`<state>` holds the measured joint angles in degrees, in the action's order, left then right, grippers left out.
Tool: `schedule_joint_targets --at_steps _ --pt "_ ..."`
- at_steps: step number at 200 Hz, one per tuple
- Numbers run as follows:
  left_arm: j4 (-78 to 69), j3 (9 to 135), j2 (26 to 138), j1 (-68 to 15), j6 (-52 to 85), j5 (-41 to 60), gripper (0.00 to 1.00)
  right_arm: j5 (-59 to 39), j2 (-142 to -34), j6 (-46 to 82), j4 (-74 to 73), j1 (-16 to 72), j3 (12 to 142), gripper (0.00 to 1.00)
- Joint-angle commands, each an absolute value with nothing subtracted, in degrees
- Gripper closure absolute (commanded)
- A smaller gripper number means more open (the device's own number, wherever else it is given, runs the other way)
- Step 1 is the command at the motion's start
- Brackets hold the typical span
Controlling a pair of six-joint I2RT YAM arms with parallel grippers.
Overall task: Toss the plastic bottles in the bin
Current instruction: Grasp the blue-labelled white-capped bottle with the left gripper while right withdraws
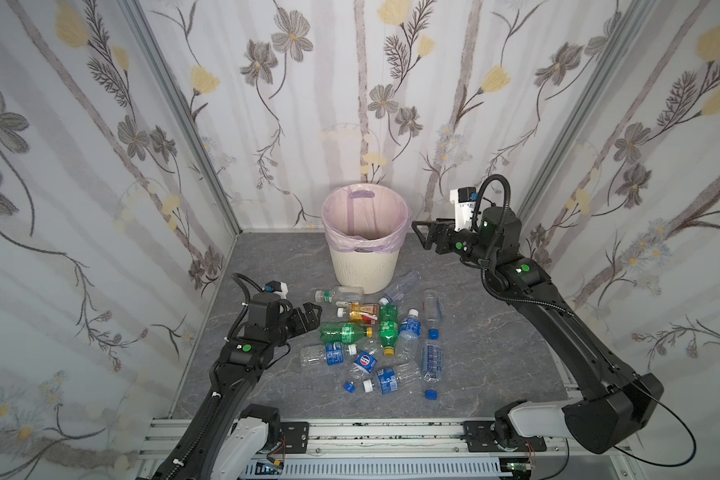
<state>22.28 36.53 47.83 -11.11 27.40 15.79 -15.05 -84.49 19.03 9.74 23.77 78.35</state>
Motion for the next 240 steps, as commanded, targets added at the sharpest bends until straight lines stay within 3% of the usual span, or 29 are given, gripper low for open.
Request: schedule_joint_targets --at_steps 1,49,116,171,240 --pt "21.43 37.04 48.69 -11.53 26.52 17.50 0.00 -13.44 -81.05 17.51 9.96 23.49 73.04 0.08" --pt "22.69 46.61 55.68 -15.70 17.54 16.47 0.00 -12.64 -71.49 18.43 9.99 20.68 56.81 0.08" --pt "35.49 58.82 61.55 -21.07 -9.41 15.50 0.05 -11.67 -59.07 20.52 11.14 18.11 44.70 0.08" --pt "41.95 52.18 59.59 -26.59 -23.52 6.16 0.02 -9.93 -54.68 21.33 11.70 17.04 39.70 0.06" --pt "42.79 45.04 63.46 -35.82 -22.80 2.42 0.09 -10.54 -55.28 22.09 9.58 16.87 37.88 0.06"
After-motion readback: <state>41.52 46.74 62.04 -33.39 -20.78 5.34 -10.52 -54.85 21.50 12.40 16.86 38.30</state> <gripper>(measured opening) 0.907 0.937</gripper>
